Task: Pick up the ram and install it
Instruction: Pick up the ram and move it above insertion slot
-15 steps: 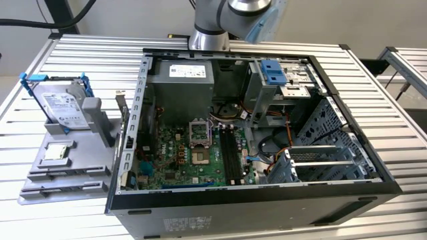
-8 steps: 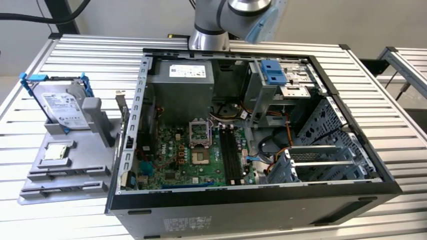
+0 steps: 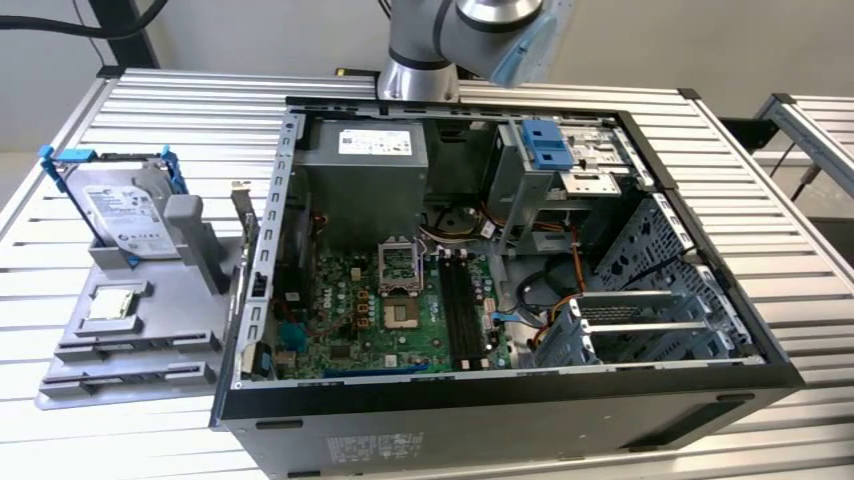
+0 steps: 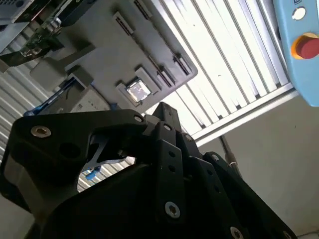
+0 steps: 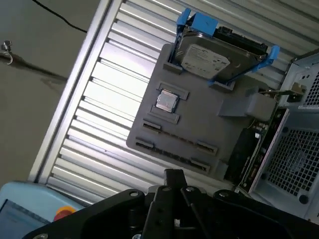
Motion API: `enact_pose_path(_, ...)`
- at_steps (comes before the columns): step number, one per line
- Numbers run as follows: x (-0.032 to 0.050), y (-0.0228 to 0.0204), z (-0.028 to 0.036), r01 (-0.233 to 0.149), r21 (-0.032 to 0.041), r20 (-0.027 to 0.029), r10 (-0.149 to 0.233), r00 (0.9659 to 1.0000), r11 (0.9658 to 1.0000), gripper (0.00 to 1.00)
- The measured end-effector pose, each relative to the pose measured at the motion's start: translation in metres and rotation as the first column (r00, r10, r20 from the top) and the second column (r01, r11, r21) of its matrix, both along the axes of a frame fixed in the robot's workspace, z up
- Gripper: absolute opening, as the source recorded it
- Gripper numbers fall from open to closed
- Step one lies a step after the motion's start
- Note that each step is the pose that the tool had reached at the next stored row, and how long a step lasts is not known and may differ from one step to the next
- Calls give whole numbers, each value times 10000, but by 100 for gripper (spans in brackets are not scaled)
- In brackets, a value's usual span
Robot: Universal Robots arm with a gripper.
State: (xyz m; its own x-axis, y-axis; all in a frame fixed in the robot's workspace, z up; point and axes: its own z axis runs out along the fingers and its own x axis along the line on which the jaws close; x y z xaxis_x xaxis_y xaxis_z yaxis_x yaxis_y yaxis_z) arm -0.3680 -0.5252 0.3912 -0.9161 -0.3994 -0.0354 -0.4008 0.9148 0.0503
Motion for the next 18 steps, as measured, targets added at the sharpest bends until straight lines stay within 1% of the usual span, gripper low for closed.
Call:
enact_pose_path(2,0,0,-1,-322,1,0,322,9995,9995,0)
enact_pose_path(4,0,0,-1,-685,1,1,685,9977,9977,0)
enact_pose_path(6,0,0,0,-1047,1,1,1047,9945,9945,0)
enact_pose_path(8,-1,0,-1,-1393,1,1,1393,9903,9903,0)
enact_pose_path(12,-2,0,0,-2091,0,0,2091,9779,9779,0)
enact_pose_path(18,-4,1,3,-2929,-7,-2,2929,9562,9562,0)
